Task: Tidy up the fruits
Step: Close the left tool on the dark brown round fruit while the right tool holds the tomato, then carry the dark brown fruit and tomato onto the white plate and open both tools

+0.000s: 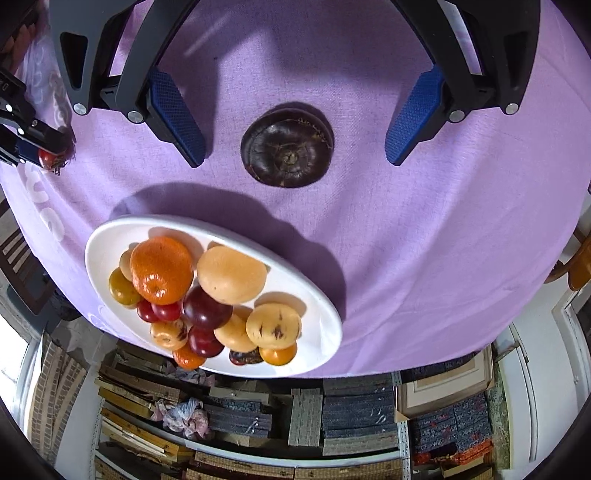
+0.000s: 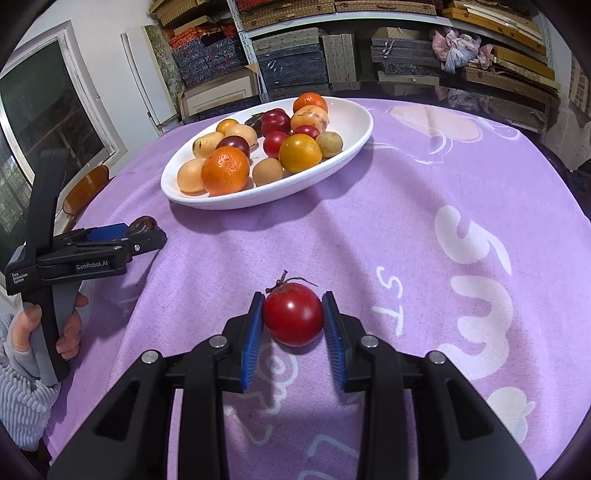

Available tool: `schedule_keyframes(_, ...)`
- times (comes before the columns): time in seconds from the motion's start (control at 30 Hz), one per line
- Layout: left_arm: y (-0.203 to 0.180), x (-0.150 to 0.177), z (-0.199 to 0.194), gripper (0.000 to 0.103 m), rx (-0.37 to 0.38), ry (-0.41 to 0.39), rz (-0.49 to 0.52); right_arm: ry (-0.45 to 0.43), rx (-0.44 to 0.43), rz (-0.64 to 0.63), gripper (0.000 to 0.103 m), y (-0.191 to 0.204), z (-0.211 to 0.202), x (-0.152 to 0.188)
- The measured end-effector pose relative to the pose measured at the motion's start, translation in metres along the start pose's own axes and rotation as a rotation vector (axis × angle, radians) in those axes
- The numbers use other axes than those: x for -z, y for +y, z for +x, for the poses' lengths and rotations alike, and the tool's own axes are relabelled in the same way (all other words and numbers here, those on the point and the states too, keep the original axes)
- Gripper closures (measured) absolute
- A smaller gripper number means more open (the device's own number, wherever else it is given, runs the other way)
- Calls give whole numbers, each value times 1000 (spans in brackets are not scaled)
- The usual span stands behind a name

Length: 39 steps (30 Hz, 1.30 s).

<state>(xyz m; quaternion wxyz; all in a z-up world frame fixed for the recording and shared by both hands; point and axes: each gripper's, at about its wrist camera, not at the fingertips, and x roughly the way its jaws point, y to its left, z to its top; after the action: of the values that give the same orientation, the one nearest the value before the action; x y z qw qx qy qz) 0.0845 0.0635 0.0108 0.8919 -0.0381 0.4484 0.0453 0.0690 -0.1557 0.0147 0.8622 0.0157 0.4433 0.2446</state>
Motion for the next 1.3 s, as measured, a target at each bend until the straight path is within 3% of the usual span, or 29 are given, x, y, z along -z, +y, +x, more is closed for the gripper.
schedule_keyframes(0.17, -2, -1, 7, 4, -33, 20, 18, 0, -5, 4, 71, -1, 0, 0)
schedule_keyframes(0.5, -1, 2, 6, 6, -22, 16, 37, -1, -12, 9, 71, -1, 1, 0)
schedule_keyframes(0.57, 1, 5, 1, 28, -23, -12, 36, -1, -15, 10, 70, -1, 1, -1)
schedule_keyframes(0.67, 3, 9, -4, 50, -24, -39, 28, 0, -19, 9, 69, -1, 2, -2)
schedule_keyframes(0.73, 5, 8, -5, 57, -20, -45, 22, 0, -19, 7, 68, -1, 2, -2)
schedule_keyframes(0.93, 13, 11, -10, 58, 39, -62, -26, -1, -20, 7, 68, -1, 2, -2)
schedule_keyframes(1.07, 9, 17, -23, 58, 61, -121, -18, 0, -22, 1, 69, 0, 3, -2)
schedule_keyframes(1.3, -11, 24, -38, 58, 19, -173, 61, 8, -16, -31, 72, 7, 4, -2)
